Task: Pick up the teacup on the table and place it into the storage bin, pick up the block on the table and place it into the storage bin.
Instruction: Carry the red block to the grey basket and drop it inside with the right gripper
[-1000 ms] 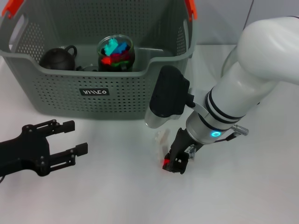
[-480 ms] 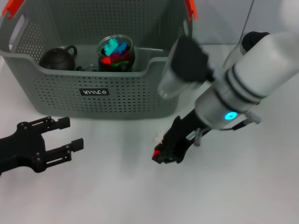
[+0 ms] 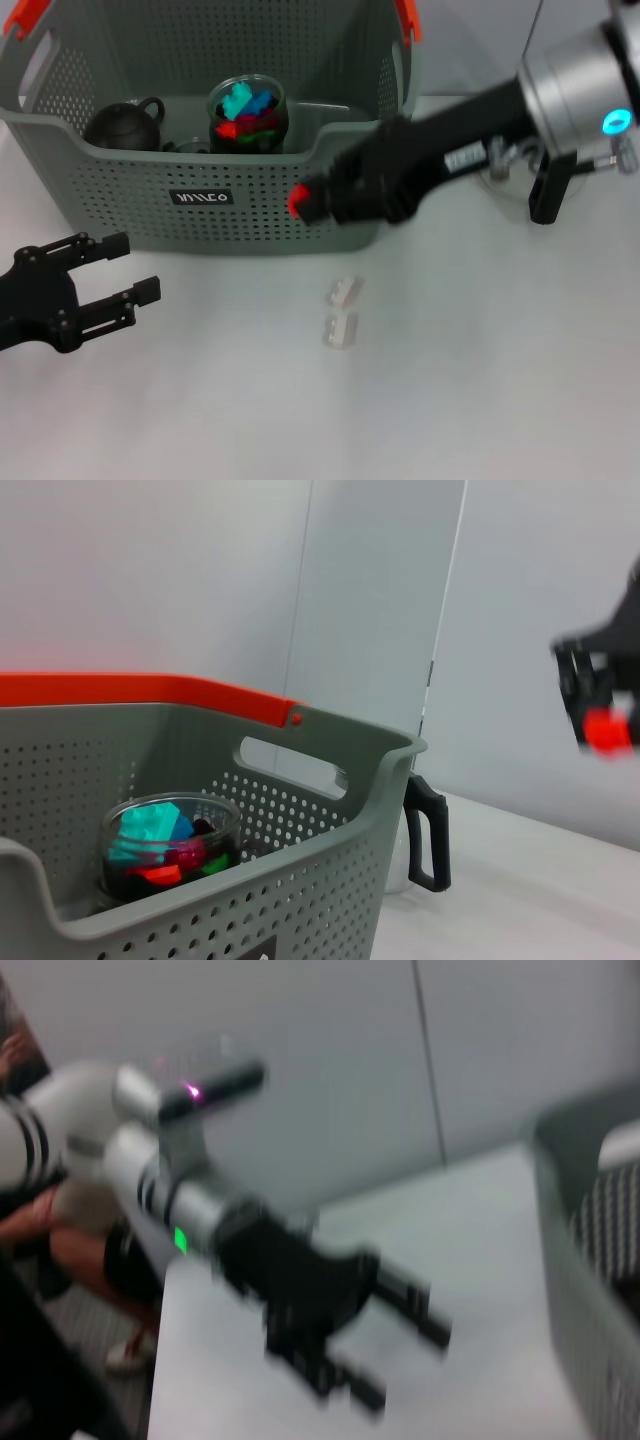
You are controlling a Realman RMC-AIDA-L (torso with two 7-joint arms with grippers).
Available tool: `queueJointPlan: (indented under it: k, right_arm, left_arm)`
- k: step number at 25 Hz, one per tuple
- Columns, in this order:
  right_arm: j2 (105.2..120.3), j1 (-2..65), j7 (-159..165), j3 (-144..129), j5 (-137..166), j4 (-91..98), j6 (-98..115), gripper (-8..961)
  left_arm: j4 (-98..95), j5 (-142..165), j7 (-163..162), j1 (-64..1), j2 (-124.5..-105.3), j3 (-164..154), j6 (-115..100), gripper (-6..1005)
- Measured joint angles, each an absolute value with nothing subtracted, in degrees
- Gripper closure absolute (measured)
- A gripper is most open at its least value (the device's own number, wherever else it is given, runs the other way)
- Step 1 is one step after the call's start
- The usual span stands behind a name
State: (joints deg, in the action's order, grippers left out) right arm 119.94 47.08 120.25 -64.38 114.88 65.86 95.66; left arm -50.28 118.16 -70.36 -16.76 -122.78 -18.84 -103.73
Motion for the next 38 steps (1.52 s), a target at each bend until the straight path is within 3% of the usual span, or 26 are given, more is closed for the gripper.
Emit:
queueJointPlan:
  k: [16,31,38]
  right_arm:
    - [120.41,63.98,141.07,-63.61,128.80,66.45,77.27,748]
    - [120.48,77.38,142.47,-69.22,138.39,40.16,55.04,748]
    - [120.65,79.80,143.02,-72.61,139.48,33.19,50.59,748]
  left_arm:
    - [-49.65,117.96,-70.62,-17.48,-122.78,-18.90,-103.80,305]
    - [-49.57,117.94,-70.77,-17.23,-123.08,-18.90,-103.79,306]
    - [-49.55,117.95,-70.83,-17.19,-123.23,-18.90,-103.79,305]
